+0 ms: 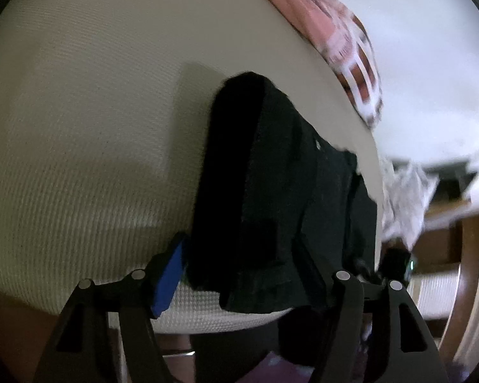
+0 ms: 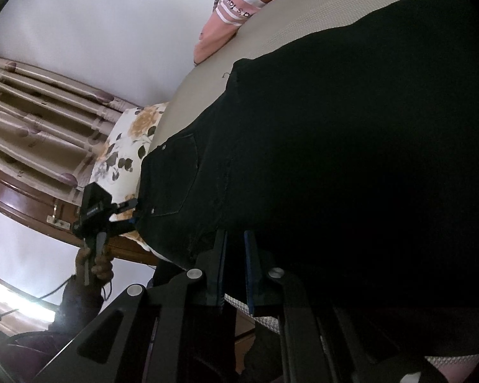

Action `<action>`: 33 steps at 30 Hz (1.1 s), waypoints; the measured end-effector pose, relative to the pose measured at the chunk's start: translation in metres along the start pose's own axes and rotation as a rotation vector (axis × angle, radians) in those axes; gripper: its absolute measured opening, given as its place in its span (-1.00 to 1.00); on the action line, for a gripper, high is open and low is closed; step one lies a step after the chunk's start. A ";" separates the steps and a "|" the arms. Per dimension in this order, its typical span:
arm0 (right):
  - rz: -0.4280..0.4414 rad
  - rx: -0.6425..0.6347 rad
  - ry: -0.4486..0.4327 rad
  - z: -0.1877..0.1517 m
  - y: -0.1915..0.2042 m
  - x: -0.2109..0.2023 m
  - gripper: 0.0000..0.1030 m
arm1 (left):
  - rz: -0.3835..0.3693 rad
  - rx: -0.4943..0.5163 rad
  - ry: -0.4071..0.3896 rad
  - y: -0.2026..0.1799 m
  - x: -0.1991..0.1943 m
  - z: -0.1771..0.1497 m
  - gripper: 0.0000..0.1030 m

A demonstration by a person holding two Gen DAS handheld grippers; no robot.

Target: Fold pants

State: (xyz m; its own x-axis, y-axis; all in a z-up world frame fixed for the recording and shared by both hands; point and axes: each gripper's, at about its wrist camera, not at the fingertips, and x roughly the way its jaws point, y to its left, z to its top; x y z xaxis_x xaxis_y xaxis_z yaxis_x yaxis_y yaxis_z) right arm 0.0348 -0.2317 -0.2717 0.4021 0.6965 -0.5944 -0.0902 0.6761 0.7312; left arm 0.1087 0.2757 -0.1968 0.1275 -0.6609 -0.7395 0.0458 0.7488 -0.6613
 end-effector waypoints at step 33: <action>-0.050 0.086 -0.036 0.009 -0.005 0.008 -0.90 | -0.162 0.042 0.291 -0.003 0.004 0.016 0.66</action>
State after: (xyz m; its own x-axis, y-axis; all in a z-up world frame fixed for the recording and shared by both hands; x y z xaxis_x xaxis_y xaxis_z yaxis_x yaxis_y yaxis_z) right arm 0.0468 -0.2318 -0.2767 0.4364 0.6525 -0.6196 0.0082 0.6857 0.7279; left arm 0.1253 0.2715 -0.1954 -0.1729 -0.7534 -0.6344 0.0841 0.6304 -0.7717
